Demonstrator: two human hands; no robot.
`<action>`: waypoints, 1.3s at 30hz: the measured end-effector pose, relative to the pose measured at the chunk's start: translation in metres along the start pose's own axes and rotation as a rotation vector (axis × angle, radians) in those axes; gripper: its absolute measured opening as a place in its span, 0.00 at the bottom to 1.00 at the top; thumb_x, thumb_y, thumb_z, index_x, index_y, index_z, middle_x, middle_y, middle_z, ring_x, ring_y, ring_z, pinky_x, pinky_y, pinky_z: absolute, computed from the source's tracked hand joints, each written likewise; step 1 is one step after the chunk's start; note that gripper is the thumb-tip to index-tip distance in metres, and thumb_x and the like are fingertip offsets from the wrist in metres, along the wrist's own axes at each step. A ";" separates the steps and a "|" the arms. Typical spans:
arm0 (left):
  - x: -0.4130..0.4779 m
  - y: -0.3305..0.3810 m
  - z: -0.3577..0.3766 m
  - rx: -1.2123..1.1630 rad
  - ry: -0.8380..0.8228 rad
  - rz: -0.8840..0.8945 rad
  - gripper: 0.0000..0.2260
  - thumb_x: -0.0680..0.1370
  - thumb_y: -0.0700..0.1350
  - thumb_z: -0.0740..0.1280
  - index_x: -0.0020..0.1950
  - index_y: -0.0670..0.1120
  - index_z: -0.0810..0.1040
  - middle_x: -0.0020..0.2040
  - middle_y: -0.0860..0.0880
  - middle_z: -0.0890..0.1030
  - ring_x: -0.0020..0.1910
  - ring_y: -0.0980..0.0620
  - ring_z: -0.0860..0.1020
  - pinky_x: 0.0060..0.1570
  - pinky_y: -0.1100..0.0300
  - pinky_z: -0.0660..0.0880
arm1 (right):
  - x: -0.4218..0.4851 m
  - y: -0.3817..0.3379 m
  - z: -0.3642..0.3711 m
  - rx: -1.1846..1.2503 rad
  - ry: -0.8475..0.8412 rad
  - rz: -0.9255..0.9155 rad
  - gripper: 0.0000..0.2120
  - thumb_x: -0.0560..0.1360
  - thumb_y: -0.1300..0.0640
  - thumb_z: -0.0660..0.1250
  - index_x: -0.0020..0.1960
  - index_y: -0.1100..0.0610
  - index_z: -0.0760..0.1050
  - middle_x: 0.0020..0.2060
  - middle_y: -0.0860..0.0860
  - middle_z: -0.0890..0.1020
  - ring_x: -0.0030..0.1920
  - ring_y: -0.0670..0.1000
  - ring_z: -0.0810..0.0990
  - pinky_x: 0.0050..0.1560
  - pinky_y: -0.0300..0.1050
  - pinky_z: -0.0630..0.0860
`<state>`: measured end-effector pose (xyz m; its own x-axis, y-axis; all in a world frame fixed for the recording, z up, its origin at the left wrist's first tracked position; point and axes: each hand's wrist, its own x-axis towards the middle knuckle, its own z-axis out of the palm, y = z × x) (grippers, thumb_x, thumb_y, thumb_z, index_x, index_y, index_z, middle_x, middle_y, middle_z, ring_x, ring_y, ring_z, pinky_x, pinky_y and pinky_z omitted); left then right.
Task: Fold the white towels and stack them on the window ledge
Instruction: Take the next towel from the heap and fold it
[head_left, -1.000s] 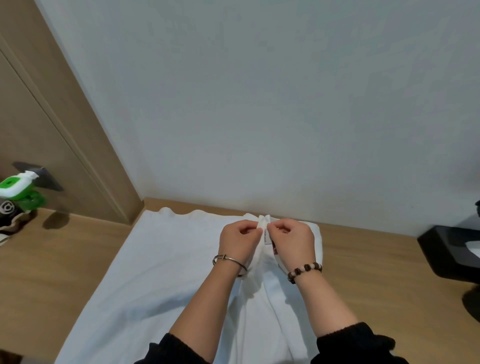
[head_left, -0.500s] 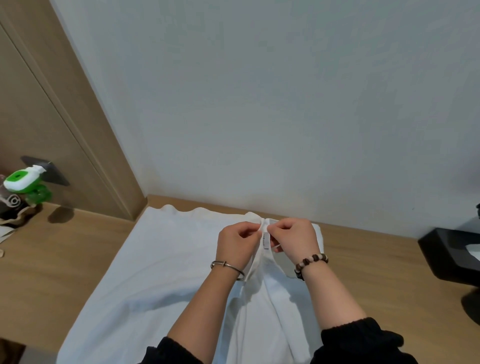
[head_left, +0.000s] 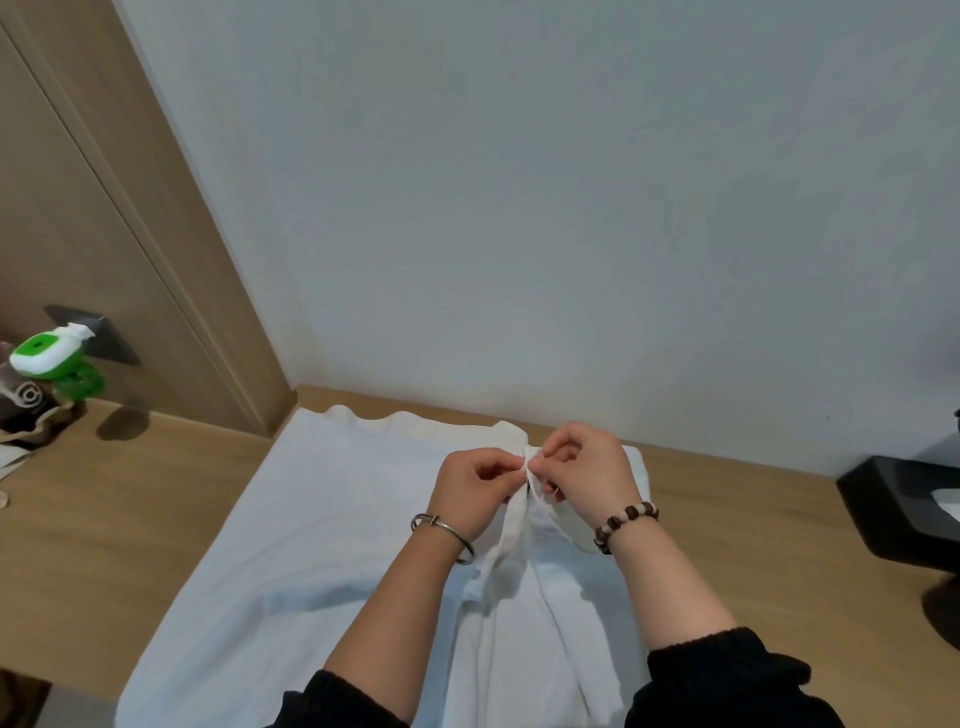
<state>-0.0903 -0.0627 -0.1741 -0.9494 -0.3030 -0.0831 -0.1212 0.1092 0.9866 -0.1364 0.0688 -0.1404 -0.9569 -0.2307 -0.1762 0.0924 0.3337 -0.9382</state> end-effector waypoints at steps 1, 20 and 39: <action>0.000 -0.001 0.000 0.005 -0.008 0.004 0.12 0.71 0.32 0.71 0.36 0.48 0.82 0.31 0.50 0.80 0.29 0.57 0.75 0.35 0.65 0.75 | 0.002 0.000 0.000 -0.060 0.000 -0.040 0.09 0.69 0.69 0.72 0.41 0.56 0.77 0.31 0.49 0.76 0.28 0.42 0.73 0.35 0.35 0.73; -0.019 0.009 -0.005 0.217 0.084 -0.044 0.05 0.72 0.44 0.73 0.36 0.49 0.81 0.31 0.56 0.79 0.28 0.64 0.74 0.35 0.70 0.70 | 0.043 -0.031 -0.009 -0.441 -0.404 -0.283 0.14 0.64 0.66 0.75 0.34 0.50 0.75 0.50 0.46 0.81 0.57 0.43 0.76 0.58 0.37 0.67; -0.031 0.070 0.001 0.745 0.418 -0.372 0.16 0.76 0.46 0.63 0.28 0.47 0.68 0.29 0.50 0.70 0.32 0.48 0.70 0.27 0.60 0.61 | 0.046 -0.095 0.003 -0.484 -0.374 -0.625 0.07 0.67 0.62 0.69 0.36 0.51 0.74 0.43 0.52 0.79 0.47 0.52 0.77 0.40 0.40 0.69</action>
<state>-0.0696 -0.0451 -0.1024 -0.6482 -0.7409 -0.1759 -0.6888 0.4720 0.5502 -0.1884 0.0238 -0.0605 -0.6323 -0.7575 0.1627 -0.6277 0.3777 -0.6807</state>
